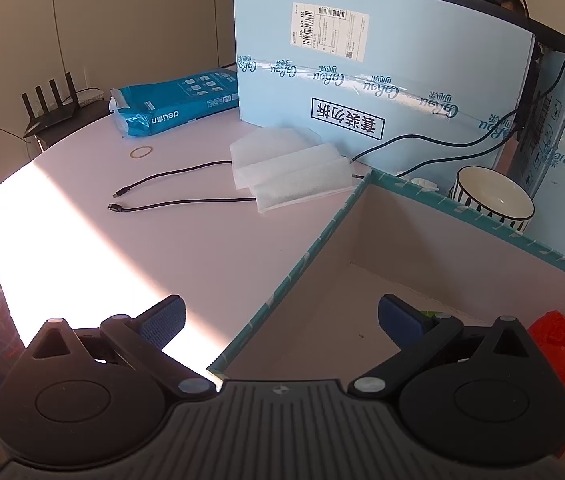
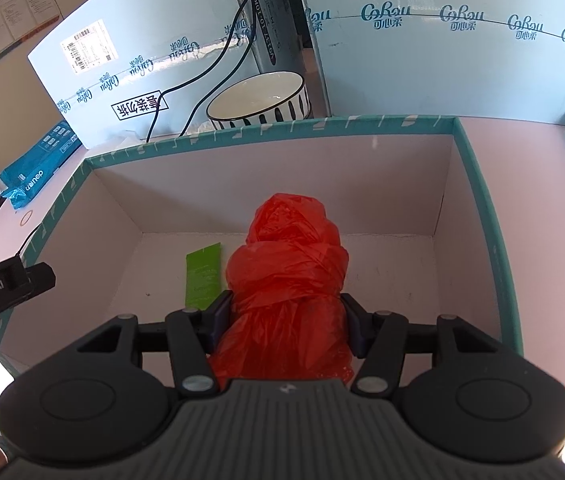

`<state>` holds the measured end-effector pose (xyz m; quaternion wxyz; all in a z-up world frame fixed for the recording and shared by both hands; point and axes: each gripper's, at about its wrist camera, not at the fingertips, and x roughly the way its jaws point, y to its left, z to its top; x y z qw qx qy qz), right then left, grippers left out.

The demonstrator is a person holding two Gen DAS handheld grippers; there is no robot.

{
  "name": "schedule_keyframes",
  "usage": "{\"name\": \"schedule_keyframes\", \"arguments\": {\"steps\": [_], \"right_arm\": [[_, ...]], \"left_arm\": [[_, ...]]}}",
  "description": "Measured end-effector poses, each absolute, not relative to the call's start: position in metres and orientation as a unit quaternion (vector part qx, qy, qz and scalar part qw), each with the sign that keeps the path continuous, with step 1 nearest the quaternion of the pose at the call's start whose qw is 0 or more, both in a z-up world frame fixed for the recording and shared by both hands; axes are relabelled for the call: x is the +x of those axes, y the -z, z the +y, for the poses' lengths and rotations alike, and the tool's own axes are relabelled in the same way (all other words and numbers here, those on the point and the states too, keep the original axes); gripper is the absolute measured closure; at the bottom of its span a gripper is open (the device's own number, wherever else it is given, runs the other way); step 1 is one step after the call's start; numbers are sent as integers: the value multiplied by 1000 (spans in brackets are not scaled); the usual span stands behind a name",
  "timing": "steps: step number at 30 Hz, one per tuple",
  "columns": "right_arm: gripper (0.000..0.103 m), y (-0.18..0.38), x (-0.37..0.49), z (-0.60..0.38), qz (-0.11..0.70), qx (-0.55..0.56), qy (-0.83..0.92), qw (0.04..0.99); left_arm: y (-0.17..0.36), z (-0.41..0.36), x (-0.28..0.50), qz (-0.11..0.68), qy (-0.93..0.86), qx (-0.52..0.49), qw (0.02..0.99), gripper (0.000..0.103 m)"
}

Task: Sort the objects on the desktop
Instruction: 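Lower the red bag with the right gripper into the white box, then lower the red bag onto the box floor beside the green tube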

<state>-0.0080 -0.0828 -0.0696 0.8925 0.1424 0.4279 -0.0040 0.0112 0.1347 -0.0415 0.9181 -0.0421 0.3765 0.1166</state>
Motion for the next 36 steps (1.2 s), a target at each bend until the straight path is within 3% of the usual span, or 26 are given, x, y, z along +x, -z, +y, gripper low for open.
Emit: {"name": "schedule_keyframes", "arguments": {"steps": [36], "right_arm": [[44, 72, -7, -84, 430, 143, 7, 891]], "left_arm": [[43, 136, 14, 378, -117, -42, 917, 0]]}}
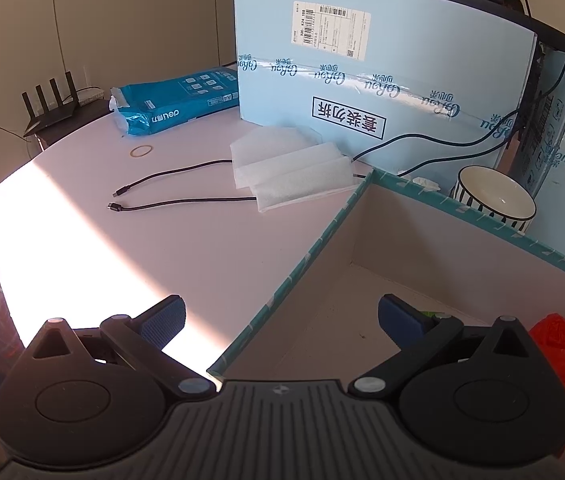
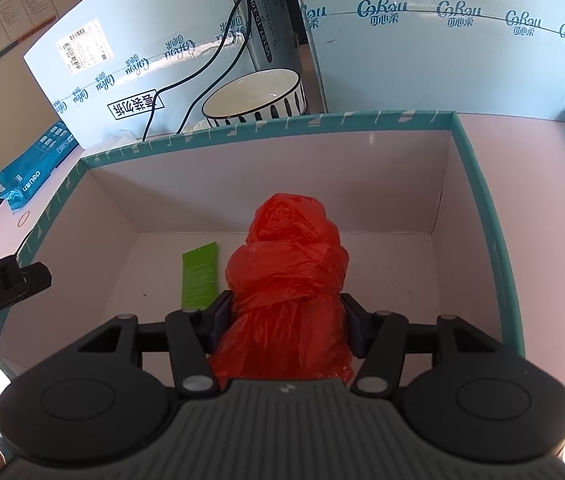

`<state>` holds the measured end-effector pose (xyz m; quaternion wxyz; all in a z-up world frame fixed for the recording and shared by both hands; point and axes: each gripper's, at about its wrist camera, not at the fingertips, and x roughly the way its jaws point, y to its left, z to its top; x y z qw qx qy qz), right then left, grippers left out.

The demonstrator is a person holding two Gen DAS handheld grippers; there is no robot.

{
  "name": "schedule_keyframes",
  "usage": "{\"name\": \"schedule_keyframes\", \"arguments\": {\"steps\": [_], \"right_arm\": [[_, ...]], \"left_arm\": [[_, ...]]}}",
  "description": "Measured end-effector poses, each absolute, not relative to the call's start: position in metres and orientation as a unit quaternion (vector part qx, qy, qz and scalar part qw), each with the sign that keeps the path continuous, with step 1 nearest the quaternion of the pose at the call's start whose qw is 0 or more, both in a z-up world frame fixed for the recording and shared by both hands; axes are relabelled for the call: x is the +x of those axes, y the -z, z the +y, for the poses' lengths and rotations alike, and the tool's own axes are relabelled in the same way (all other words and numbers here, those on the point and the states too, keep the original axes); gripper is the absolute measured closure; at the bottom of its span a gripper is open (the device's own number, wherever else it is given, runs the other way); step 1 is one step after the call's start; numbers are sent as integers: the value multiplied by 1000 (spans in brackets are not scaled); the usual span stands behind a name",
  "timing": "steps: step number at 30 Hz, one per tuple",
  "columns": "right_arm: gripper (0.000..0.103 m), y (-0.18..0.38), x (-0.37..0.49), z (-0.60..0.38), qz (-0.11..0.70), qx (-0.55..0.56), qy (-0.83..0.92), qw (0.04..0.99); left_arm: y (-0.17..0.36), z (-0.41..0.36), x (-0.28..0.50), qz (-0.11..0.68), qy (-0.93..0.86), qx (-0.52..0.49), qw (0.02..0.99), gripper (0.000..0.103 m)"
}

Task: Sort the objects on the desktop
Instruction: 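Lower the red bag onto the box floor beside the green tube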

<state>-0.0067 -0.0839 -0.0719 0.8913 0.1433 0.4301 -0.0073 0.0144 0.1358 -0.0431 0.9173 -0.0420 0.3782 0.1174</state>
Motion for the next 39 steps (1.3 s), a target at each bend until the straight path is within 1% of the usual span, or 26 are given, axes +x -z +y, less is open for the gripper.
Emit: {"name": "schedule_keyframes", "arguments": {"steps": [39], "right_arm": [[44, 75, -5, -81, 440, 142, 7, 887]], "left_arm": [[47, 132, 17, 383, -117, -39, 915, 0]]}}
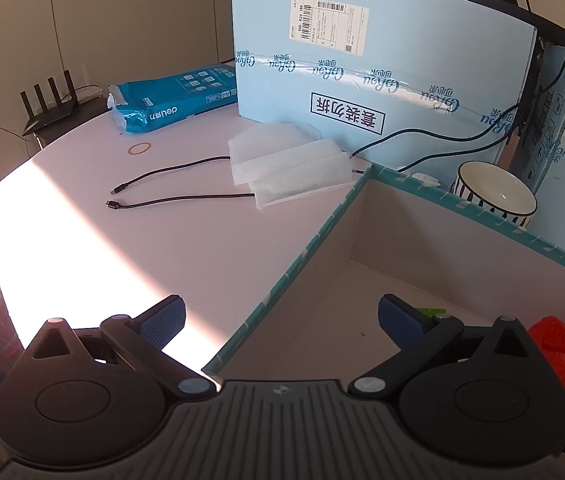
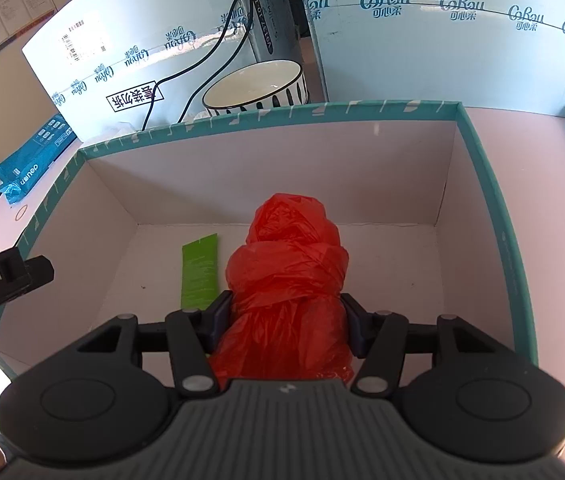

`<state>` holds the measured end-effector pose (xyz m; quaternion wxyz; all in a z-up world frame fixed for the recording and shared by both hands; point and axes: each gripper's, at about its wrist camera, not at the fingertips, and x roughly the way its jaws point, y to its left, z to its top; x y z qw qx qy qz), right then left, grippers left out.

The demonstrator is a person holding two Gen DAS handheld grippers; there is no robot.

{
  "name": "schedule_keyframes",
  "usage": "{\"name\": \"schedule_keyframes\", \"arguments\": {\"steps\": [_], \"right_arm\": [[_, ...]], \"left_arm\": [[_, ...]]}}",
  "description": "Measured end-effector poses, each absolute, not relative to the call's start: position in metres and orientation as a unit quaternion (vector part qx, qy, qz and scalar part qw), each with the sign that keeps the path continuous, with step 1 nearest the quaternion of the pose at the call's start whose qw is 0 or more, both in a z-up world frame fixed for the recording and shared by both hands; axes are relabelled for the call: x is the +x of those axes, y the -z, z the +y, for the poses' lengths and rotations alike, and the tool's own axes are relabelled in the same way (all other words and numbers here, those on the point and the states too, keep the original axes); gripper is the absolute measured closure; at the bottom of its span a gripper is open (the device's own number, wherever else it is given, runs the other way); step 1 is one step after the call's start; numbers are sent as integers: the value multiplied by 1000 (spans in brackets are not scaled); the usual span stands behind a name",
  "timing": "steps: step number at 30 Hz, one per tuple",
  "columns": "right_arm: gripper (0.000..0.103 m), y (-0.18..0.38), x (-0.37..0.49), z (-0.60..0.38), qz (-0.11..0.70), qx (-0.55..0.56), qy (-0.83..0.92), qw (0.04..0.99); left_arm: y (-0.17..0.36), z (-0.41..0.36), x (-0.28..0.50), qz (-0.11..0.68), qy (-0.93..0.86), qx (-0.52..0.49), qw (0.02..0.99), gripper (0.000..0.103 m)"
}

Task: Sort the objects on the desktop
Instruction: 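Lower the red bag onto the box floor beside the green tube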

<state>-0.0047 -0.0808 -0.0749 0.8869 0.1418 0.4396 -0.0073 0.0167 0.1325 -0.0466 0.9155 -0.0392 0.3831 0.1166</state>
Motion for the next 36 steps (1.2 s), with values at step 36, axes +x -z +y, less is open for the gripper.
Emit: {"name": "schedule_keyframes", "arguments": {"steps": [36], "right_arm": [[44, 77, 0, -79, 463, 129, 16, 877]], "left_arm": [[46, 128, 13, 389, -112, -38, 914, 0]]}}
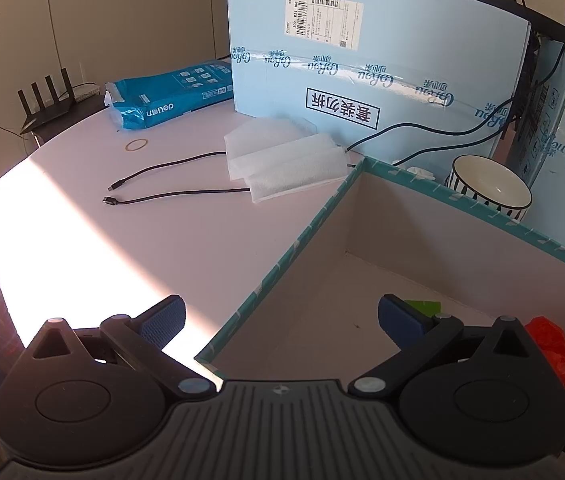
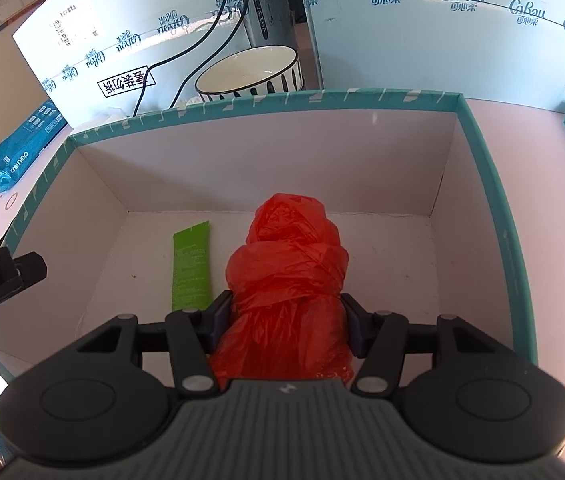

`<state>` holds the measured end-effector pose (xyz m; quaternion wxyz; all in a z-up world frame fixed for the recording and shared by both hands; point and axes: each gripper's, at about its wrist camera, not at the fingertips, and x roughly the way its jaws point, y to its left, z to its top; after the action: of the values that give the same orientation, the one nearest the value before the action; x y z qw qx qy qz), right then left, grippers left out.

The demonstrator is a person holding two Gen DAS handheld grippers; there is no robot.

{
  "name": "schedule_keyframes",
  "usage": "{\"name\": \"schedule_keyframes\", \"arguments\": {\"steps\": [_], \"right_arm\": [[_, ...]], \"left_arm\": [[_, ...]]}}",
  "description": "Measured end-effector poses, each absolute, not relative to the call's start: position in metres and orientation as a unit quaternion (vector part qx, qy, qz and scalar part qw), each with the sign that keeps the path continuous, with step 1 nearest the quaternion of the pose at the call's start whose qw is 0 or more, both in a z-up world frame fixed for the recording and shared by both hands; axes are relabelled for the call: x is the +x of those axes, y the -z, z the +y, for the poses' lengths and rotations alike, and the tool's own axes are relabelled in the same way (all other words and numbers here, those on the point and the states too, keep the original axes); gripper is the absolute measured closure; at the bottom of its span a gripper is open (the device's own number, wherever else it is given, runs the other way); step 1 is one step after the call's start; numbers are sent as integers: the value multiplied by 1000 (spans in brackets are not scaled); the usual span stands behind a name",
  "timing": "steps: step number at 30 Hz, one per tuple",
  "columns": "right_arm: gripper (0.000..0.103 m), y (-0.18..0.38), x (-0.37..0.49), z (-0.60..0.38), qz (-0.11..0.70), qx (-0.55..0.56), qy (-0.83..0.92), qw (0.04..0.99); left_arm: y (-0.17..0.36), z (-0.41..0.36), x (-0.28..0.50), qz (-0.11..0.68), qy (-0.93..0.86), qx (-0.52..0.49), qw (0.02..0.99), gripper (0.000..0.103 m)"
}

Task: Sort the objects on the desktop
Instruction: 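Lower the red bag onto the box floor beside the green tube, then open the right gripper and release the red bag in the box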

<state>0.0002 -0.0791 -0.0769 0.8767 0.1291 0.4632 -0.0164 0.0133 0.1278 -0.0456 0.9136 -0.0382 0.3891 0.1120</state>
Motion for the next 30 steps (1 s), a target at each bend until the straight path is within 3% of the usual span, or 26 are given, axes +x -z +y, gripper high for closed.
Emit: {"name": "schedule_keyframes", "arguments": {"steps": [7, 13, 30], "right_arm": [[42, 77, 1, -78, 468, 125, 21, 875], [22, 73, -1, -78, 458, 123, 24, 880], [14, 66, -13, -76, 427, 111, -7, 897]], "left_arm": [[45, 127, 11, 390, -112, -38, 913, 0], [45, 126, 9, 390, -114, -38, 913, 0], [42, 115, 0, 383, -116, -26, 916, 0]]}}
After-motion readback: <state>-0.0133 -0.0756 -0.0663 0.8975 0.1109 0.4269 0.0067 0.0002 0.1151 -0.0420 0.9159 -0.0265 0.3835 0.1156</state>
